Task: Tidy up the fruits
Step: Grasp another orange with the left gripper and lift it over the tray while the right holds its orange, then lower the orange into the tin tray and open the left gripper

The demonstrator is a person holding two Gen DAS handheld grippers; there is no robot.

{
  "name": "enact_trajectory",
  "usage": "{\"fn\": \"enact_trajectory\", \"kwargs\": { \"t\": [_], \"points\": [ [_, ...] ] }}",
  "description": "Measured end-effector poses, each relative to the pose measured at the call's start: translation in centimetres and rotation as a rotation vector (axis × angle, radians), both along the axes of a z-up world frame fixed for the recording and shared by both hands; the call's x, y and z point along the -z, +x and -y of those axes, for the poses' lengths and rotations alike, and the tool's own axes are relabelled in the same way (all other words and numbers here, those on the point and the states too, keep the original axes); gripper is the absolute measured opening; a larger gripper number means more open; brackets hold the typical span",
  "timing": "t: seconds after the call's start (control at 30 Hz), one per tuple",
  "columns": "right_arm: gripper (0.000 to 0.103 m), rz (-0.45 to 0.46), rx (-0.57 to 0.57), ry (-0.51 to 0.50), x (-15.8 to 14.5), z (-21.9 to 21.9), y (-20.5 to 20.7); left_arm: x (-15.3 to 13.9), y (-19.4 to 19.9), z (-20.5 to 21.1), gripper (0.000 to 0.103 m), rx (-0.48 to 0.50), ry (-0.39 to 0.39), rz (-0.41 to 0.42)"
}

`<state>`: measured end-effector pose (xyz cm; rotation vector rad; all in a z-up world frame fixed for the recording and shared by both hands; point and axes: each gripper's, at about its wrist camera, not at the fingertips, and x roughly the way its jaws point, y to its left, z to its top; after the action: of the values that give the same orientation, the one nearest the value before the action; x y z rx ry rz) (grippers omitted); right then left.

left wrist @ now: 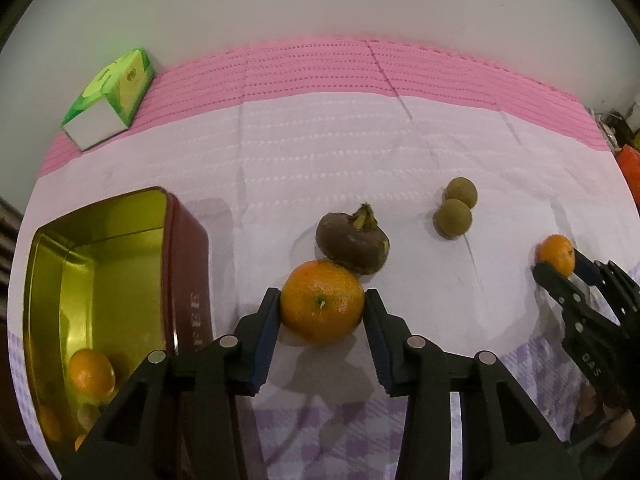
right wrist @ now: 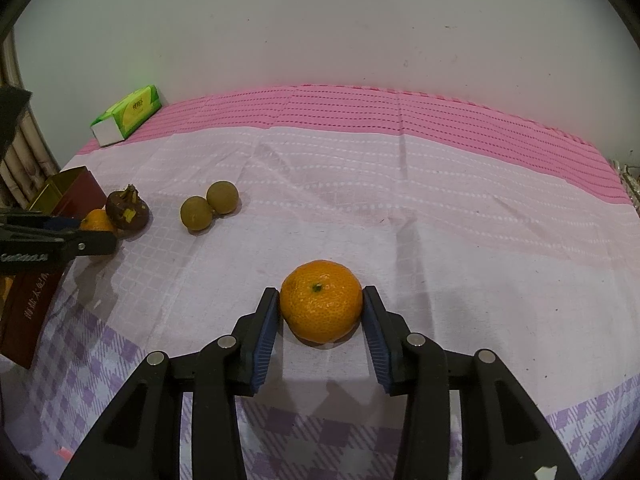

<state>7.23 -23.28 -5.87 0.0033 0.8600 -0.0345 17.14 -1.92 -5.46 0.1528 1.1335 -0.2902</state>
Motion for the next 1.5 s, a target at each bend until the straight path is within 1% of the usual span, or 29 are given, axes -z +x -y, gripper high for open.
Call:
{"fn": "enact_trajectory", "kwargs": {
  "t": [0.2,0.4,0.5,0.6,0.77,0.93,1.1,1.3,1.5],
  "points": [
    [0.04,-0.003,0.0,-0.011,0.1,-0.3,0.2,-1.7,-2.0,-0.8,0.042,0.006,-0.015,0.027],
    [0.04,-0.006,0.0,-0.022,0.2,-0.6,0.4,-4.2,-3.7,-2.6,0.042,-0.02,-0.048,0.051],
    [0.04,-0.007,0.0,-0.031,0.2,-0.7,0.5,-6.0,-4.7,-4.3,0.042,-0.044,-0.061,0.081],
    [0.04,-0.007,0.0,-0.032,0.3,-0.7,0.6,-7.7,-5.4,-6.5,0.042,-0.077,-0.055,0.116],
    [0.04,-0.007,0.001,-0.033,0.3,-0.7,0.5,-9.2,-5.8,-10.7,0.042,-0.149,-0.023,0.155],
    [0.04,-0.008,0.001,-0.041,0.4,-0.9,0.7,-8.6,-6.0,-14.5,0.042,-0.226,-0.024,0.144],
    [0.04,-0.009,0.001,-0.044,0.4,-0.9,0.7,-6.9,-6.1,-17.2,0.042,-0.293,-0.022,0.121],
    [0.04,-0.008,0.002,-0.046,0.4,-0.9,0.7,-4.2,-5.5,-19.5,0.042,-0.357,-0.025,0.074],
    [0.04,-0.008,0.002,-0.046,0.5,-0.9,0.7,-2.5,-5.2,-21.0,0.042,-0.395,-0.023,0.047]
  ]
}}
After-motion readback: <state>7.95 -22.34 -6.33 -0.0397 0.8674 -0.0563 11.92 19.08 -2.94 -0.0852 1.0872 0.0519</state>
